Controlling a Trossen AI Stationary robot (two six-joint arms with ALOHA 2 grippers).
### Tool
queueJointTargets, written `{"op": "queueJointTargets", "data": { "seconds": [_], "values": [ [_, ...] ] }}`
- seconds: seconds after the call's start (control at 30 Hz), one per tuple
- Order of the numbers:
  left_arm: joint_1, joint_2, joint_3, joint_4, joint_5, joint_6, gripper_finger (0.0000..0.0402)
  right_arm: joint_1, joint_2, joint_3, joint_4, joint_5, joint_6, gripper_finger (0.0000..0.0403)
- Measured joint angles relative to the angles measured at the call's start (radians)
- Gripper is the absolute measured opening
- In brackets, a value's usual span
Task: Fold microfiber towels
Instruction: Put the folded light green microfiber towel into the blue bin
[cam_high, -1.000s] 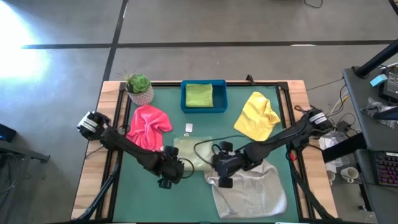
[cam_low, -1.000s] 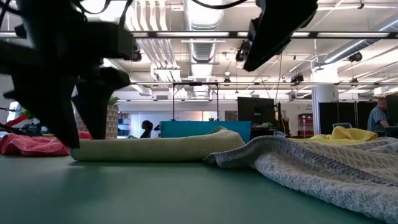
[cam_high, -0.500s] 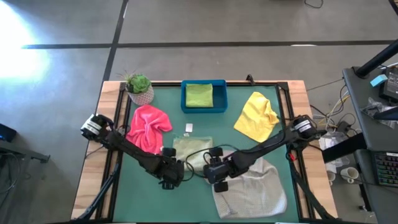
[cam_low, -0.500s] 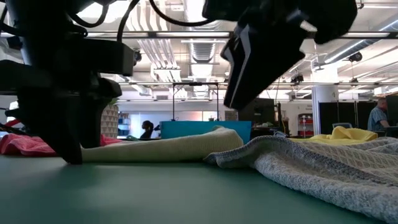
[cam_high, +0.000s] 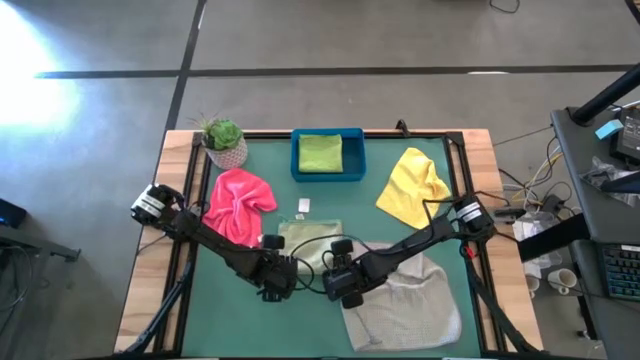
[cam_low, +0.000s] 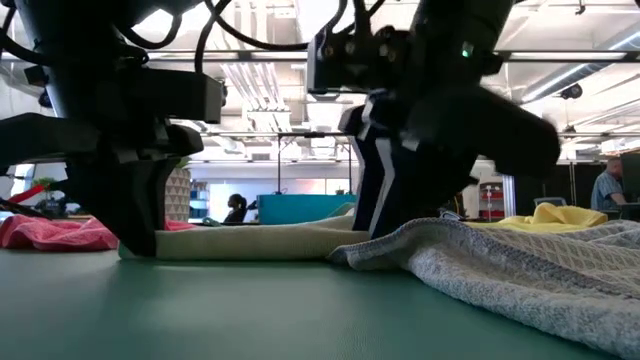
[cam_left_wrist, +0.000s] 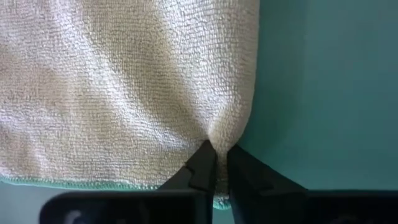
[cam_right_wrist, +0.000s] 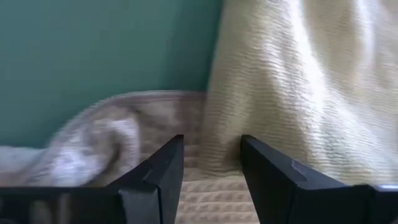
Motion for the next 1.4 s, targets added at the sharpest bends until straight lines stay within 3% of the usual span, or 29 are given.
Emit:
{"op": "queueJointTargets", "data": {
  "seconds": [0.17,0.37,0.53,0.67,0.8,1.13,1.4],
  "values": [
    [0.000,0.001,0.003,-0.001,0.005,0.002,0.0015,-0.002,0.007,0.000,0.000,0.083,0.003,0.0150],
    [0.001,0.001,0.004,0.001,0.012,0.002,0.0015,-0.011,0.007,-0.001,-0.002,0.091,0.003,0.0143],
    [0.002,0.001,0.004,0.002,0.013,0.003,0.0015,-0.023,0.007,-0.001,-0.001,0.075,0.006,0.0077],
    [0.003,-0.013,0.005,-0.003,0.022,0.003,0.0015,-0.032,0.005,-0.001,-0.001,-0.008,0.031,0.0018],
    [0.008,-0.049,0.016,-0.004,0.054,0.033,0.0015,-0.031,-0.009,0.017,-0.022,-0.045,0.071,0.0011],
    [0.022,-0.227,0.024,-0.039,0.093,0.080,0.0003,-0.031,-0.047,0.218,-0.253,-0.044,0.168,0.0009],
    [0.038,-0.390,0.024,-0.061,0.061,0.156,0.0002,-0.034,-0.049,0.354,-0.413,0.039,0.232,0.0009]
  ]
}}
